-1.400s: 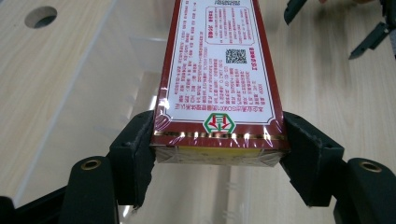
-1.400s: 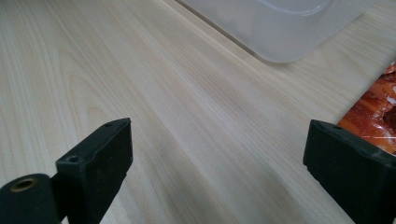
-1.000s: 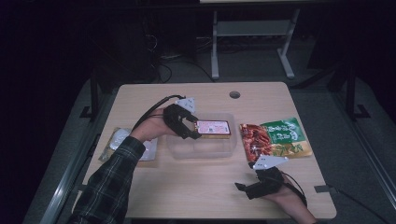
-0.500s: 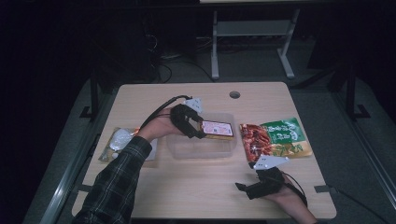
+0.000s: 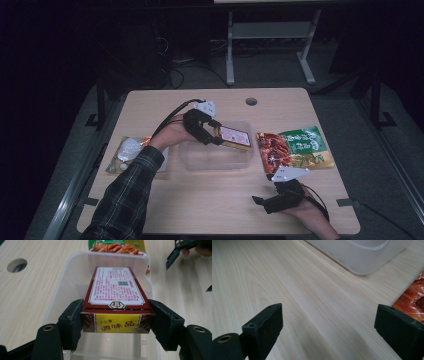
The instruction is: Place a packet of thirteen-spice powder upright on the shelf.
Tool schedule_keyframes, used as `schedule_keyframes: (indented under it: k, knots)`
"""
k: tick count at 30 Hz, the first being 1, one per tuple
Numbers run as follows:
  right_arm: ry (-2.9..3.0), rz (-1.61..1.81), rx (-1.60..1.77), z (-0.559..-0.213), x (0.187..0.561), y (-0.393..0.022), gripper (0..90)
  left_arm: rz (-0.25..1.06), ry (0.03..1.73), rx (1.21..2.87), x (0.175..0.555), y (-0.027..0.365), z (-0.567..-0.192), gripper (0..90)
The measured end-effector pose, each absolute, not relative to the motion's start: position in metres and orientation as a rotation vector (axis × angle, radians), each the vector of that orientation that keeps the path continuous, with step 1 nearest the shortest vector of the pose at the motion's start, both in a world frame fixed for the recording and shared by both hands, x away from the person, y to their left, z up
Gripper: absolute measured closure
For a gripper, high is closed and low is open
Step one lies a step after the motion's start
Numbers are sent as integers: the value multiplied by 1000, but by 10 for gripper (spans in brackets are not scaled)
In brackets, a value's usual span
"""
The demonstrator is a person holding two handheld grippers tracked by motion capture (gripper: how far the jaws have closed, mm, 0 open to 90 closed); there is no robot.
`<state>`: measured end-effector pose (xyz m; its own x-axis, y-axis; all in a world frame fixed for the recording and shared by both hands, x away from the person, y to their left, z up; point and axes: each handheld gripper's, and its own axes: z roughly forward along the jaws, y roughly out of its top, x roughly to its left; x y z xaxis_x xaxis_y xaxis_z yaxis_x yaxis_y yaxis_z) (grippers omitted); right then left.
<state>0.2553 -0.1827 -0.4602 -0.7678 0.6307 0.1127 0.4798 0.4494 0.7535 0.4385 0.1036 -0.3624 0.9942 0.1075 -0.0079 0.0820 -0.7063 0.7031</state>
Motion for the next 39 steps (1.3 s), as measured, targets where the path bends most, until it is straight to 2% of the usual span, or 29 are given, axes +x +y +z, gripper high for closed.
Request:
schedule_keyframes:
  k: [9,21,39]
  knots:
    - [2514,1216,979,-460,256,-183,78,40,138,2280,440,101,-356,318]
    - [2518,1217,965,-461,256,-182,78,45,109,2258,443,85,-342,319]
    - [2526,1220,947,-460,255,-181,78,18,106,2241,447,58,-348,318]
